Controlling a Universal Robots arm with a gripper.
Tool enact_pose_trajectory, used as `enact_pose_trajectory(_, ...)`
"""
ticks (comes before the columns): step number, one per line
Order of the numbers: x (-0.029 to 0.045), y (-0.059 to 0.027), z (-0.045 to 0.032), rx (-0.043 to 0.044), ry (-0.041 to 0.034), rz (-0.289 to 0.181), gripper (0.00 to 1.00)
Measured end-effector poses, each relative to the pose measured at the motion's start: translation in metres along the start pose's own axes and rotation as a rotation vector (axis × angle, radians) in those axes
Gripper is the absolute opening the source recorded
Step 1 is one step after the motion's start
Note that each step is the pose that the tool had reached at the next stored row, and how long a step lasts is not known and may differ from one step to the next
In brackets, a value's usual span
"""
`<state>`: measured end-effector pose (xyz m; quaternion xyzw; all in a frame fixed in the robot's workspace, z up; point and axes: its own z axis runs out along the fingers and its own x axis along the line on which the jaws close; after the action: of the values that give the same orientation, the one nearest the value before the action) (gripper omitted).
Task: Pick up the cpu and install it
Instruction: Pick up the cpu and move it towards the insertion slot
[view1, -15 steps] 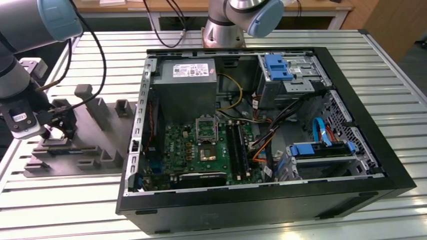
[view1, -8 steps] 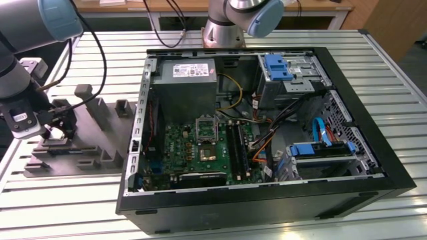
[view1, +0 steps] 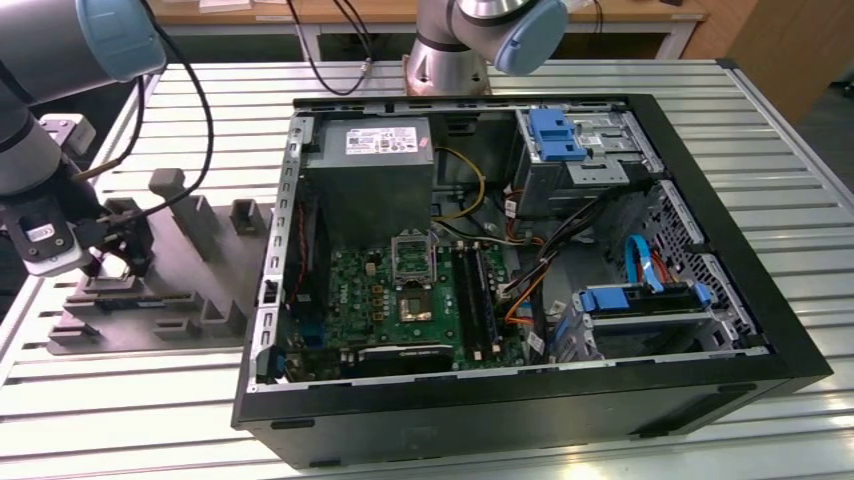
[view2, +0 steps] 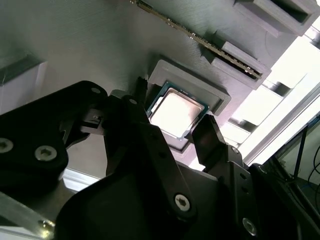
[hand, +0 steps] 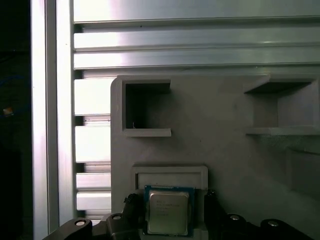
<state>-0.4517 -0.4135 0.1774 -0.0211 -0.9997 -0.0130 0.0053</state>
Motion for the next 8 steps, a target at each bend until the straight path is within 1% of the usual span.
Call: enact_pose_trajectory(8,0.0009,0.0005,-0.0007,0.0,-0.0001,0.0,0.63)
